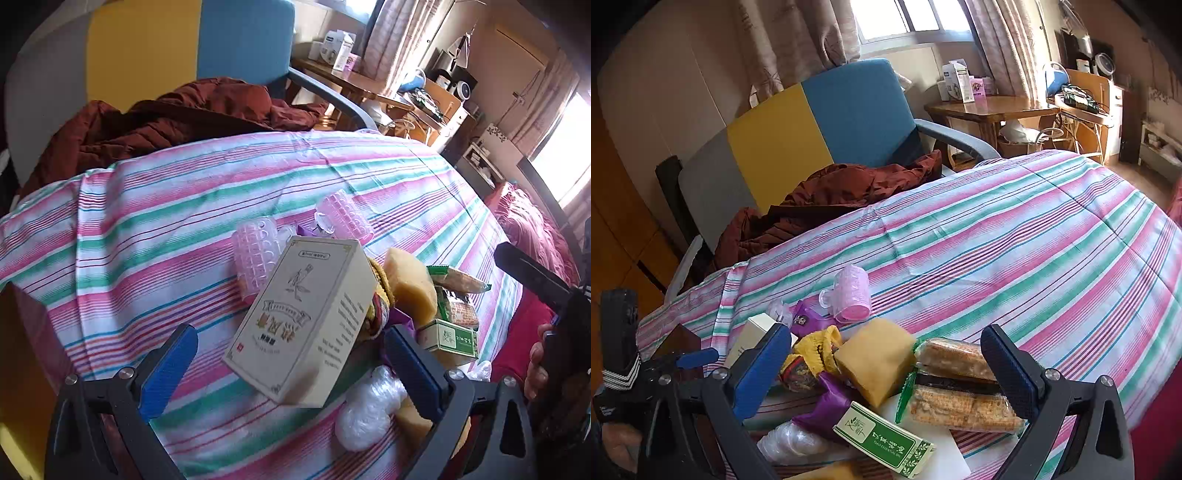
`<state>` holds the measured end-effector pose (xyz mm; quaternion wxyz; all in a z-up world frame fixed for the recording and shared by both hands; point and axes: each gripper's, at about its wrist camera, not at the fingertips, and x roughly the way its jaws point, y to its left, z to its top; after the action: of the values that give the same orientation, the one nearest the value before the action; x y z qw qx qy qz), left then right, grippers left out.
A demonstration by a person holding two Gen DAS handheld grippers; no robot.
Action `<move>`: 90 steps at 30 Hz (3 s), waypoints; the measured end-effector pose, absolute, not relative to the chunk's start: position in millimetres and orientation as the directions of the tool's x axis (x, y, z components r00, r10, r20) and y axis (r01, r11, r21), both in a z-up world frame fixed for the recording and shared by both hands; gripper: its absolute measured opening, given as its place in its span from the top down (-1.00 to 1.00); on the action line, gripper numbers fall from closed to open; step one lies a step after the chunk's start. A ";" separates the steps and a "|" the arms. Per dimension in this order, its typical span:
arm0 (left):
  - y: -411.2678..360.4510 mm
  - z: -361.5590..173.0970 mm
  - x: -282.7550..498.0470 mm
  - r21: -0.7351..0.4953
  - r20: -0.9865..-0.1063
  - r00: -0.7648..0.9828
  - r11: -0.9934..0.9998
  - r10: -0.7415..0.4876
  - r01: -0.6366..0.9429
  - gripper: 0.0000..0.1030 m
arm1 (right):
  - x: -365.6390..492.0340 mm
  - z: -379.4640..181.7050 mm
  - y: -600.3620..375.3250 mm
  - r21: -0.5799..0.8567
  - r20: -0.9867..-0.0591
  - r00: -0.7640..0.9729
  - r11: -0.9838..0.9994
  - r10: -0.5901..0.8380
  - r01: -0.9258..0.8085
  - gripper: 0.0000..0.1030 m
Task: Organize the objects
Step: 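Move both tools toward the pile of items on the striped cloth, then grasp the beige printed box with the left tool while the right tool grasps a pink hair roller, then carry both held items over the gold tray and open both tools to release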
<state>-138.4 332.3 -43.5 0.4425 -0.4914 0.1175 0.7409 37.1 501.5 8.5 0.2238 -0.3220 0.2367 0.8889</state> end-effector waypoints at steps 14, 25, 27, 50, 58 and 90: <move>343.0 -59.8 -135.1 -0.380 -0.804 -0.021 -0.539 0.595 -0.752 0.00 | 30.6 1.4 500.9 0.251 -0.715 -0.661 -0.798 0.230 -0.549 -1.00; 295.4 -22.7 -110.4 -0.390 -0.759 -0.093 -0.565 0.644 -0.727 0.00 | -37.3 -1.7 489.6 0.113 -0.798 -0.576 -0.893 0.180 -0.436 -1.00; 284.5 -17.7 -106.4 -0.392 -0.750 -0.113 -0.576 0.651 -0.717 0.00 | -60.1 -10.0 494.5 0.095 -0.822 -0.544 -0.901 0.169 -0.423 -1.00; 207.0 -6.5 -90.1 -0.420 -0.728 -0.205 -0.662 0.654 -0.621 0.00 | -100.6 -30.3 506.9 0.081 -0.865 -0.486 -0.921 0.124 -0.381 -0.21; 136.0 5.5 -83.1 -0.397 -0.725 -0.327 -0.756 0.606 -0.521 0.00 | -72.4 20.7 438.9 0.152 -0.784 -0.620 -0.961 0.024 -0.231 -0.21; -44.2 -35.5 -58.2 -0.189 -0.813 -0.532 -0.971 0.237 -0.144 -0.07 | -153.3 -11.7 128.6 0.322 -0.796 -0.470 -0.924 -0.383 0.207 -0.80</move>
<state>-58.2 -44.2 -35.5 0.1092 -0.4715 -0.0494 0.8737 -153.3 128.6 -11.7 -0.1731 -0.4850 0.0903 0.8525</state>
